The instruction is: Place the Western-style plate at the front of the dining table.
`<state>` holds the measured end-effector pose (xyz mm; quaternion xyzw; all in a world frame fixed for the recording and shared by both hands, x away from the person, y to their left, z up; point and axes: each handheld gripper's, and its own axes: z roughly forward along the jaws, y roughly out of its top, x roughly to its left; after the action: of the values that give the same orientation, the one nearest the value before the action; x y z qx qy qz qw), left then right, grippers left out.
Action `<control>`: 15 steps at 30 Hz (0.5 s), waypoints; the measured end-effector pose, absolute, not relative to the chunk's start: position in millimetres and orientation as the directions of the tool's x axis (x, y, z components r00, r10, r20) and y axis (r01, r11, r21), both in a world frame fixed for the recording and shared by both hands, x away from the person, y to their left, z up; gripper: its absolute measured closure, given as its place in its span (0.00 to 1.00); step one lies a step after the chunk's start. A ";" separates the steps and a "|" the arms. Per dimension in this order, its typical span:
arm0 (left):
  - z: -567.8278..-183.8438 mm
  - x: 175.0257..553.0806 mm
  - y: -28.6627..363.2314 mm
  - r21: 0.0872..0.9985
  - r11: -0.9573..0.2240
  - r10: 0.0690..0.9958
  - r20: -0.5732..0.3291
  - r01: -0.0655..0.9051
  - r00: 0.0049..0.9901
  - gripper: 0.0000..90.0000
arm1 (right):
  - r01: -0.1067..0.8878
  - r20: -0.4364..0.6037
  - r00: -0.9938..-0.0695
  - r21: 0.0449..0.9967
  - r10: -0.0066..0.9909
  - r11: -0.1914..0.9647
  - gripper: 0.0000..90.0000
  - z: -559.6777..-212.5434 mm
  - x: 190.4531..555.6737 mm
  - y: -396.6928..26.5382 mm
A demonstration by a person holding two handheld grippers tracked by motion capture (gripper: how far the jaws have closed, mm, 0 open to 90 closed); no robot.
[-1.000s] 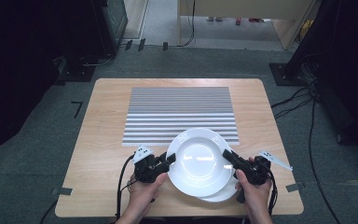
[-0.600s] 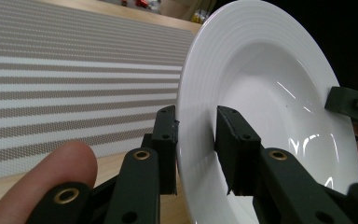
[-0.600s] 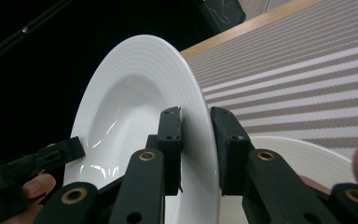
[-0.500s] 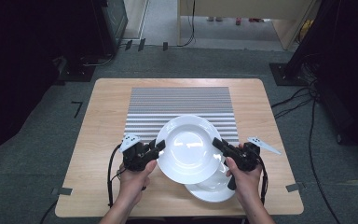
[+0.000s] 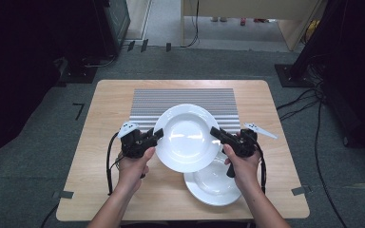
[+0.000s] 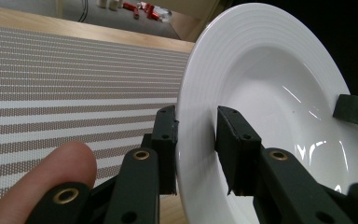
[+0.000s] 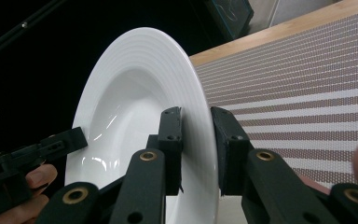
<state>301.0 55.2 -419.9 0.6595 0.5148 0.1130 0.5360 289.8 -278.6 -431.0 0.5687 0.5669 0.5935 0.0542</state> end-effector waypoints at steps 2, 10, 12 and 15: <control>-420.2 307.6 56.7 0.813 0.114 0.795 -0.419 0.571 0.438 0.78 | 0.583 0.616 -0.342 0.732 0.710 -0.353 0.84 -431.2 292.6 -277.9; -424.6 328.4 60.4 0.799 0.127 0.800 -0.432 0.587 0.416 0.78 | 0.588 0.599 -0.340 0.737 0.725 -0.334 0.84 -429.8 316.3 -271.4; -424.7 332.4 60.6 0.799 0.123 0.802 -0.429 0.589 0.415 0.78 | 0.591 0.609 -0.334 0.730 0.719 -0.344 0.84 -431.1 325.3 -271.1; -425.8 339.7 62.4 0.798 0.124 0.807 -0.427 0.590 0.408 0.78 | 0.601 0.620 -0.331 0.720 0.711 -0.347 0.84 -432.3 330.2 -270.5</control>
<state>339.7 62.4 -425.8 0.6537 0.5340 0.1031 0.5262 330.2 -270.5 -432.3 0.5763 0.5693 0.5844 0.0473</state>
